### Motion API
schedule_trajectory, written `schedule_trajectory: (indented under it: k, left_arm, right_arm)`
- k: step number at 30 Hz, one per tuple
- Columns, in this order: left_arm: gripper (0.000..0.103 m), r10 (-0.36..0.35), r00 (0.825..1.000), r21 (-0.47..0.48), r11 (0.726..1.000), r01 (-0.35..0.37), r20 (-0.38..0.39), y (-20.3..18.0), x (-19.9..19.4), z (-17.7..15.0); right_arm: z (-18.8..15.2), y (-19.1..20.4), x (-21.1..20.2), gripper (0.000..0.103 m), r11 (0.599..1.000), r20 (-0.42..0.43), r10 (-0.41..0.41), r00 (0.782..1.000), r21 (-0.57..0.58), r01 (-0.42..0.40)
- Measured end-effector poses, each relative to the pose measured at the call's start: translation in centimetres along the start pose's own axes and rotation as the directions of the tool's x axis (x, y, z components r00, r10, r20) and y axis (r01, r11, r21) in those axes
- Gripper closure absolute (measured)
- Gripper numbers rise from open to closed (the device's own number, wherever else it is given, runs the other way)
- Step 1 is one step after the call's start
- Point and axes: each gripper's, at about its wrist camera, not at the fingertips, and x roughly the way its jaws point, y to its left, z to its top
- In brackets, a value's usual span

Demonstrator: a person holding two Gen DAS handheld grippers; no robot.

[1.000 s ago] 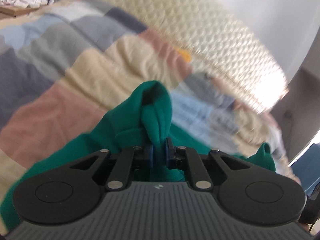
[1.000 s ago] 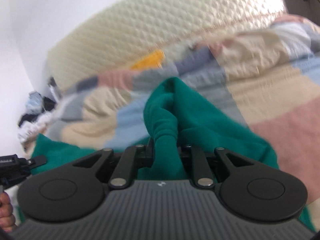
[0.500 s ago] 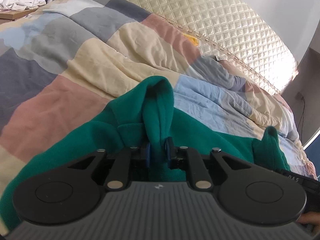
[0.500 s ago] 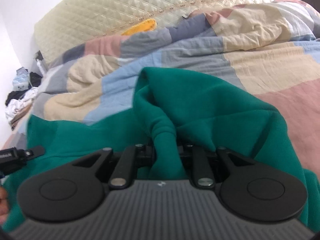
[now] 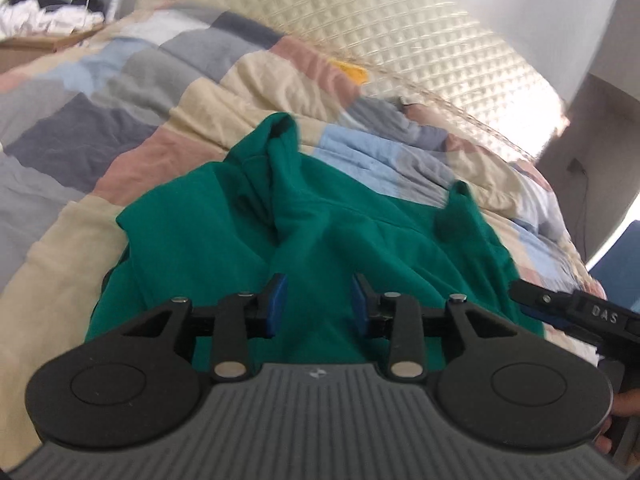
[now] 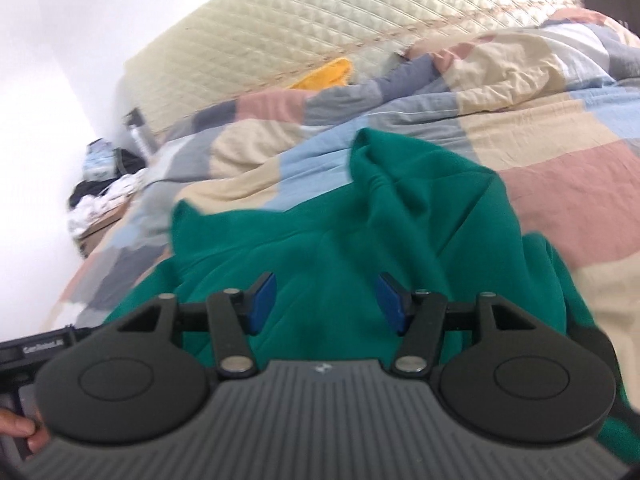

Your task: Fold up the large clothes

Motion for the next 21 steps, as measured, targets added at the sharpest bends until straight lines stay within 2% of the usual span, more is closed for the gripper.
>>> schedule_trajectory:
  k: [5, 9, 12, 15, 19, 21]
  left_arm:
    - [0.063, -0.056, 0.998, 0.052, 0.997, 0.055, 0.03, -3.4, -4.3, -1.3]
    - [0.063, -0.074, 0.997, 0.081, 0.994, 0.072, 0.028, -5.2, -5.0, -2.3]
    - [0.063, -0.071, 0.997, 0.081, 0.994, 0.071, 0.005, -5.4, -4.1, -2.8]
    - [0.063, -0.058, 0.998, 0.075, 0.995, 0.059, -0.013, -5.2, -2.4, -2.9]
    - [0.063, -0.041, 0.997, 0.084, 0.995, 0.046, -0.061, -4.9, 0.7, -3.3]
    - [0.063, -0.016, 0.992, 0.092, 0.995, 0.028, -0.126, -4.8, 2.5, -3.9]
  right_arm:
    - [-1.4, 2.5, -4.0, 0.048, 0.998, 0.016, 0.051, 0.999, -0.042, -0.05]
    - [-2.2, 3.6, -5.6, 0.055, 0.995, 0.019, 0.033, 0.999, -0.093, -0.031]
    - [-2.6, 3.5, -4.8, 0.064, 0.996, -0.012, 0.029, 1.0, -0.081, -0.03]
    - [-3.2, 3.5, -3.6, 0.068, 0.995, -0.044, 0.018, 0.999, -0.101, -0.022]
    - [-4.3, 3.8, -1.7, 0.069, 0.989, -0.075, 0.0, 0.997, -0.149, -0.011]
    - [-4.9, 3.7, -0.6, 0.069, 0.986, -0.102, -0.017, 0.995, -0.165, 0.0]
